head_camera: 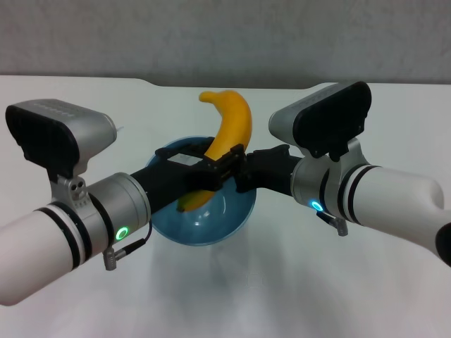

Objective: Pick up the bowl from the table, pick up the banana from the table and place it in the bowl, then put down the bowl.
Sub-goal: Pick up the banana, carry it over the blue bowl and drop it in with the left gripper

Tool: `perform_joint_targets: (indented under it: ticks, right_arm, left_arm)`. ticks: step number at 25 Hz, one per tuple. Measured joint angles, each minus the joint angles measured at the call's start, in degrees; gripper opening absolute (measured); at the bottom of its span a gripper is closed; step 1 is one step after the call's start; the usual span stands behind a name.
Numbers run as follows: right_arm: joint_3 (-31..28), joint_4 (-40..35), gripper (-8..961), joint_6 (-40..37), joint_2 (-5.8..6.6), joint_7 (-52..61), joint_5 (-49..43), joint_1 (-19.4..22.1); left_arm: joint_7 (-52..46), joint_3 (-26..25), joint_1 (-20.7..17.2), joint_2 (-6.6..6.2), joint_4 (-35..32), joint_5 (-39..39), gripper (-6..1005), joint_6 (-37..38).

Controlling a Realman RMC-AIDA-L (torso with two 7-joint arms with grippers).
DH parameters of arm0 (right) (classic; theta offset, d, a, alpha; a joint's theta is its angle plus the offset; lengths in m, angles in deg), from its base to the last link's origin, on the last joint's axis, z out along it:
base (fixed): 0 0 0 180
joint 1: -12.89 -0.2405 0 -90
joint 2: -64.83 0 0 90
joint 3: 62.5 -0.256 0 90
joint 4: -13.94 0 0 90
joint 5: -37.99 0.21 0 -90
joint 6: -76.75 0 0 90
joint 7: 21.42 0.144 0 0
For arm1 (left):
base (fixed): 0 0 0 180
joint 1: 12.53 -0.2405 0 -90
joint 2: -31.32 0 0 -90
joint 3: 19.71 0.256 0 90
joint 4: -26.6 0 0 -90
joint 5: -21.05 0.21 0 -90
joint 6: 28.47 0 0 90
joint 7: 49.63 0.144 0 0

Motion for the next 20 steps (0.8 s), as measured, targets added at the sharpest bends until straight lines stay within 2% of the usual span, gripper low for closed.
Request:
perform_joint_targets:
  ticks: [12,20]
  right_arm:
    - [-1.5,0.6,42,0.2,0.12,0.0,-0.5,1.5]
    - [-3.9,1.5,41,0.6,0.16,-1.6,-0.6,2.9]
  left_arm:
    - [8.5,-0.7,-1.1,-0.07,-1.6,-8.2,531,0.1]
    - [10.2,-0.6,-1.3,-0.02,-2.2,-8.9,560,0.1]
